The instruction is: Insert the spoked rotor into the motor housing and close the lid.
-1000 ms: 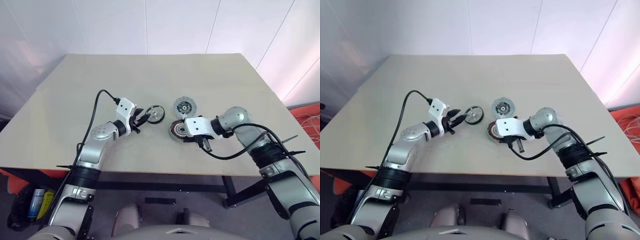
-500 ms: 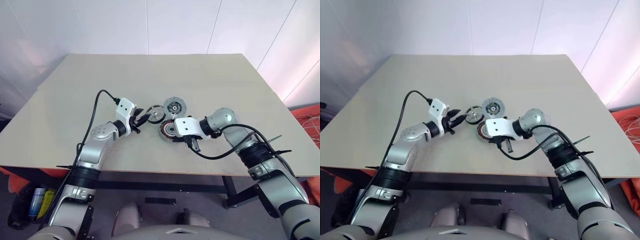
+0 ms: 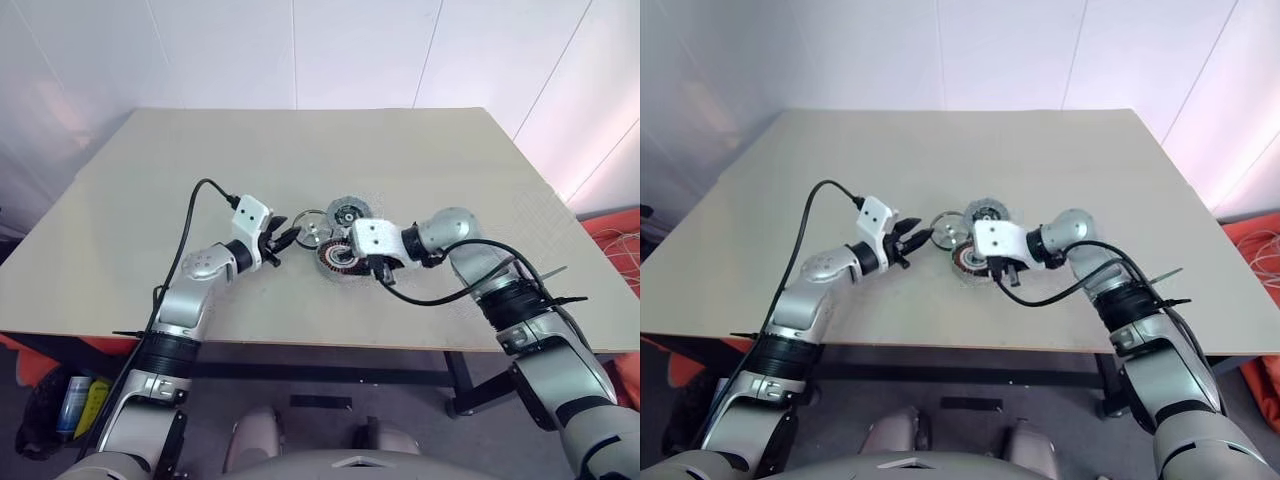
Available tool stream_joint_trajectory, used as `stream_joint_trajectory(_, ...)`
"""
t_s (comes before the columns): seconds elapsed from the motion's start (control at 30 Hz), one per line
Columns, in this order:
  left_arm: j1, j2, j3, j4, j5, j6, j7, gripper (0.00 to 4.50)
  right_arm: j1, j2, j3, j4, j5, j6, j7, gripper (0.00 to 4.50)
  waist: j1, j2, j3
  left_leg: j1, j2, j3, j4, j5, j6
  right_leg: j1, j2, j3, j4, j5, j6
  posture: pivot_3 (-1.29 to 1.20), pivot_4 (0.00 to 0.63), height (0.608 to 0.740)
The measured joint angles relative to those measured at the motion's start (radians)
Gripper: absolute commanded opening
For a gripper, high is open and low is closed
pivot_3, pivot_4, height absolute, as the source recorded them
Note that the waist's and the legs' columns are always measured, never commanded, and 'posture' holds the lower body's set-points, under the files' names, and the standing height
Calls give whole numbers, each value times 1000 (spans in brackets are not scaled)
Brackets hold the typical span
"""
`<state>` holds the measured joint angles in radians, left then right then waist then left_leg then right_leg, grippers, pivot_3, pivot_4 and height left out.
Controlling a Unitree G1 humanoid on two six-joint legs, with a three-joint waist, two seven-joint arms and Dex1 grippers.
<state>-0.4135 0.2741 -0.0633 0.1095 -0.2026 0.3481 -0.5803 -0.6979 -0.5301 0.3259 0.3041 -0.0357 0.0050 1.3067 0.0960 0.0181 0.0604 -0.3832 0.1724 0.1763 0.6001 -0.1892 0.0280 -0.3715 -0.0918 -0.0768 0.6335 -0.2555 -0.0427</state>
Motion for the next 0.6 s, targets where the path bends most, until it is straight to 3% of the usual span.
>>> stream_joint_trajectory(0.23, 0, 25, 80, 45, -44, 10, -6, 1999, -22, -1, -114, -83, 118, 148, -42, 1286, 0, 0, 0, 1, 0, 0, 0, 0, 0, 1, 0, 0, 0, 0, 0, 0, 0, 740)
stream_joint_trajectory(0.6, -125, -12, 172, 355, -145, 60, -77, 1999, 53, -40, -158, -84, 117, 201, -171, 1286, 8, -1, 1, 0, -1, 0, 0, 0, 0, 0, -1, 0, -1, 0, 0, 0, 0, 740)
